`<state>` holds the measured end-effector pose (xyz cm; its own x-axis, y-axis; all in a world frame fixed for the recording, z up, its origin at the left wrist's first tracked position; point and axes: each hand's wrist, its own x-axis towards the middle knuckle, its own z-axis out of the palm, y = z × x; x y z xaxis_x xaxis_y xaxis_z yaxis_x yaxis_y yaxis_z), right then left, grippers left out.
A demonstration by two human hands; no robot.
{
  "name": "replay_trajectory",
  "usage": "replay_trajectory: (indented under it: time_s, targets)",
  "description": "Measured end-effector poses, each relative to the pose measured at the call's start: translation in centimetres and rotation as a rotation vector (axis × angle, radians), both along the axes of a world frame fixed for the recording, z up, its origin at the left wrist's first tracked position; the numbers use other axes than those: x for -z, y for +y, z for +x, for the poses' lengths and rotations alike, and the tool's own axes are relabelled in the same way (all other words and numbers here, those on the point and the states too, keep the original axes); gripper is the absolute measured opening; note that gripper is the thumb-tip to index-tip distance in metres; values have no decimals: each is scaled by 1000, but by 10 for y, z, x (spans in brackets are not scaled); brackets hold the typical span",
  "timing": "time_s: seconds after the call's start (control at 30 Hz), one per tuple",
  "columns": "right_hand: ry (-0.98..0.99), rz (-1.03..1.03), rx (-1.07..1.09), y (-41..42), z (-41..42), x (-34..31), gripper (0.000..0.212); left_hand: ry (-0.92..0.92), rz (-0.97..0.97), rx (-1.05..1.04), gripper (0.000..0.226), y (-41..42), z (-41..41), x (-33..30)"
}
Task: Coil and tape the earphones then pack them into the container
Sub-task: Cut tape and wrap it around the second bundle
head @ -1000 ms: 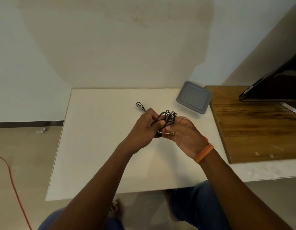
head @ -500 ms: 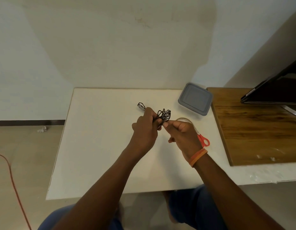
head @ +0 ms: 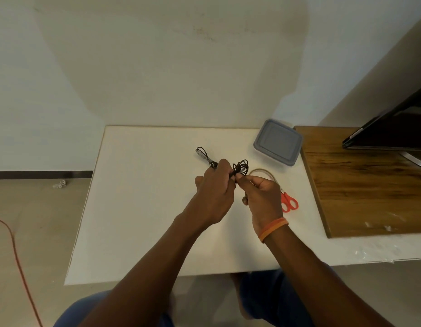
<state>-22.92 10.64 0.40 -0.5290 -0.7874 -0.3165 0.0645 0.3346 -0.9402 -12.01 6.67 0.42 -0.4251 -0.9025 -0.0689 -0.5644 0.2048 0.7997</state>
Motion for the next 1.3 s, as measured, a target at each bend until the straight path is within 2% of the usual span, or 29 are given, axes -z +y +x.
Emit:
replay_trajectory:
  time_s: [0.17, 0.3, 0.4, 0.57, 0.67, 0.8, 0.87, 0.93, 1.0, 1.07, 1.1, 1.2, 1.3]
  targets:
    - [-32, 32, 17, 1, 5, 4, 12, -40, -22, 38, 17, 4, 3, -4]
    - [-99, 48, 56, 0, 8, 2, 15, -165, -178, -37, 24, -1, -2, 1]
    - [-158, 60, 97, -1, 9, 2, 11, -138, -207, -97, 28, -1, -3, 8]
    - [-150, 51, 66, -3, 1, 1, 7, -65, 59, -83, 32, -5, -3, 4]
    - [-125, 32, -12, -3, -1, -4, 13, 110, 223, -86, 26, -12, 3, 7]
    - [-48, 3, -119, -3, -5, -12, 17, 383, 434, -122, 33, -15, 11, 5]
    - [-4, -3, -172, -3, -7, -14, 18, 493, 561, -104, 25, -18, 16, 6]
    - [19, -3, -216, -2, -9, -15, 18, 545, 603, -74, 17, -19, 20, 5]
    - [19, 7, -226, -2, -10, -14, 16, 573, 567, -108, 16, -17, 20, 3]
    - [29, 24, -231, -3, -11, -13, 13, 525, 474, -150, 16, -14, 17, 3]
    - [38, 37, -235, -4, -11, -11, 13, 432, 390, -151, 16, -13, 15, 4]
    - [0, 87, -200, -4, -9, -8, 11, -11, 44, -160, 31, -6, 5, 4]
    - [-182, 139, -146, -2, -9, -7, 12, -232, -161, -190, 31, 3, -3, 0]
